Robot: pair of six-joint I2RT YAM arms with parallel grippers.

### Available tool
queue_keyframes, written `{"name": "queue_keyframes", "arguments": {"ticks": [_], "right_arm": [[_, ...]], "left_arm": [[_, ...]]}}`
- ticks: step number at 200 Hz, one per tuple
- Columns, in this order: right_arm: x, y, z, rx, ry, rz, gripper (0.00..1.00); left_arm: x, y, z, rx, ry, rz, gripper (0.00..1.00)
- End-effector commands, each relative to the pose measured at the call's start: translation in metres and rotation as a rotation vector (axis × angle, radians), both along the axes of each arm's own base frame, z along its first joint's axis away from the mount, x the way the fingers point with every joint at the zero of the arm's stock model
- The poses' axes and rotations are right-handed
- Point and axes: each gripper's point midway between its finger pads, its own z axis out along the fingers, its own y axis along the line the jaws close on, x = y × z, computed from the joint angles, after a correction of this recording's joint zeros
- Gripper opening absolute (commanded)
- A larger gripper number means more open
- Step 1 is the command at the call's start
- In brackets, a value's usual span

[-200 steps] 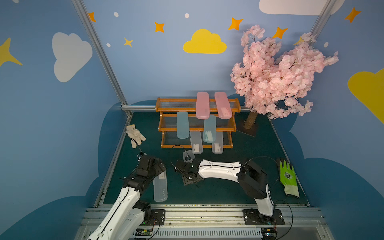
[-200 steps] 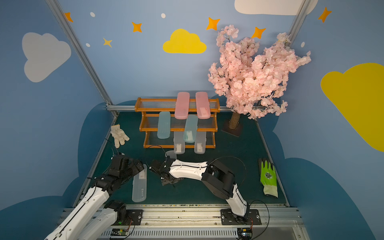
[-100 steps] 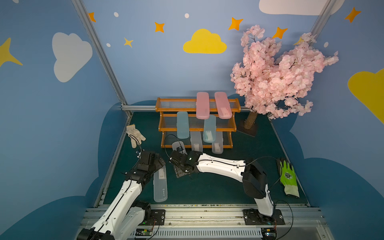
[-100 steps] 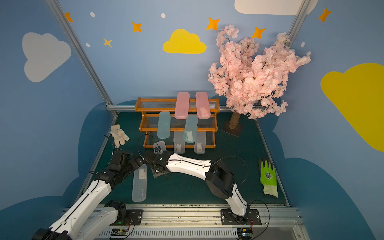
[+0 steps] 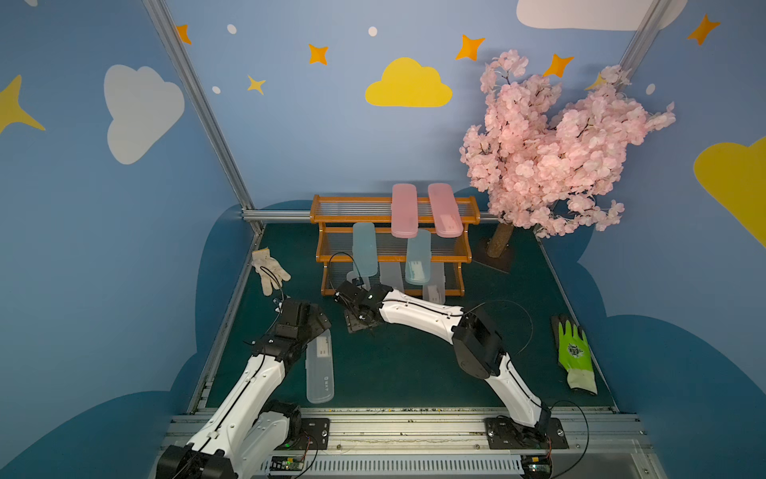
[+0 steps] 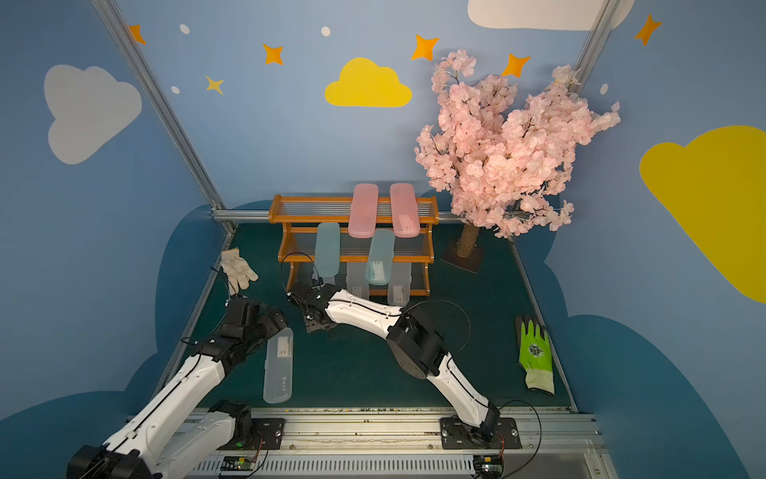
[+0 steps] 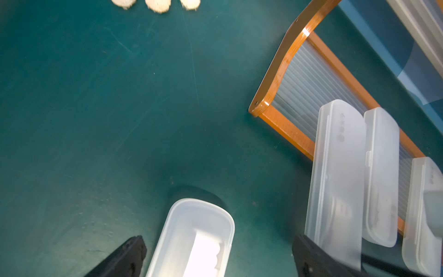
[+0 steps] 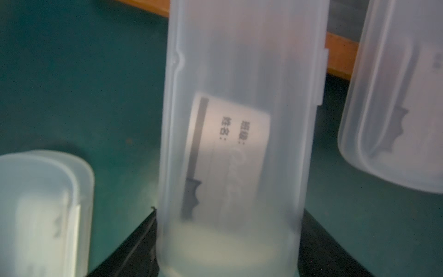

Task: Place the pencil cases on the shelf according to color
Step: Place the pencil case on the shelf.

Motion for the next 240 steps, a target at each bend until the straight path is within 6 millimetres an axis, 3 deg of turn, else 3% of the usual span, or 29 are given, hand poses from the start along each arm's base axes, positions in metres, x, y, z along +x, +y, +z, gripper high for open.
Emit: {"name": "queue_keyframes", "arguments": {"ticks": [1, 13, 31, 49, 102, 150, 178, 186, 196, 209, 240], "right_arm": [[0.02, -0.001, 0.011, 0.017, -0.032, -0.033, 0.59], [0.025, 0.0, 0.012, 0.023, -0.035, -0.038, 0.65], [0.028, 0.001, 0.016, 0.031, -0.041, -0.041, 0.85], [0.021, 0.004, 0.021, 0.053, -0.014, -0.011, 0.95], [-0.01, 0.0, 0.04, 0.074, 0.012, -0.001, 0.98], [-0.035, -0.026, 0.059, 0.025, -0.019, -0.004, 0.98], [-0.053, -0.033, 0.051, 0.033, -0.045, -0.001, 0.85], [-0.058, -0.029, 0.043, 0.062, -0.04, 0.016, 0.75], [-0.061, -0.024, 0.033, 0.107, -0.032, 0.024, 0.53], [-0.058, -0.02, 0.019, 0.161, -0.026, -0.044, 0.37], [-0.045, -0.003, -0.003, 0.16, -0.018, 0.001, 0.25]], "left_arm": [[0.005, -0.005, 0.003, -0.017, -0.02, -0.027, 1.0], [0.003, -0.006, 0.0, -0.02, -0.014, -0.03, 1.0], [-0.001, -0.006, -0.006, -0.023, 0.001, -0.036, 1.0], [-0.006, -0.007, -0.01, -0.03, 0.016, -0.04, 1.0], [-0.017, -0.005, -0.012, -0.034, 0.006, -0.037, 1.0], [-0.022, -0.003, -0.007, -0.024, -0.006, -0.042, 1.0], [-0.023, -0.003, -0.009, -0.031, -0.011, -0.039, 1.0], [-0.024, -0.004, -0.011, -0.035, -0.008, -0.04, 1.0], [-0.025, -0.004, -0.014, -0.039, -0.002, -0.038, 1.0], [-0.026, -0.003, -0.018, -0.04, 0.017, -0.028, 1.0], [-0.028, -0.002, -0.021, -0.03, 0.045, -0.021, 1.0]]}}
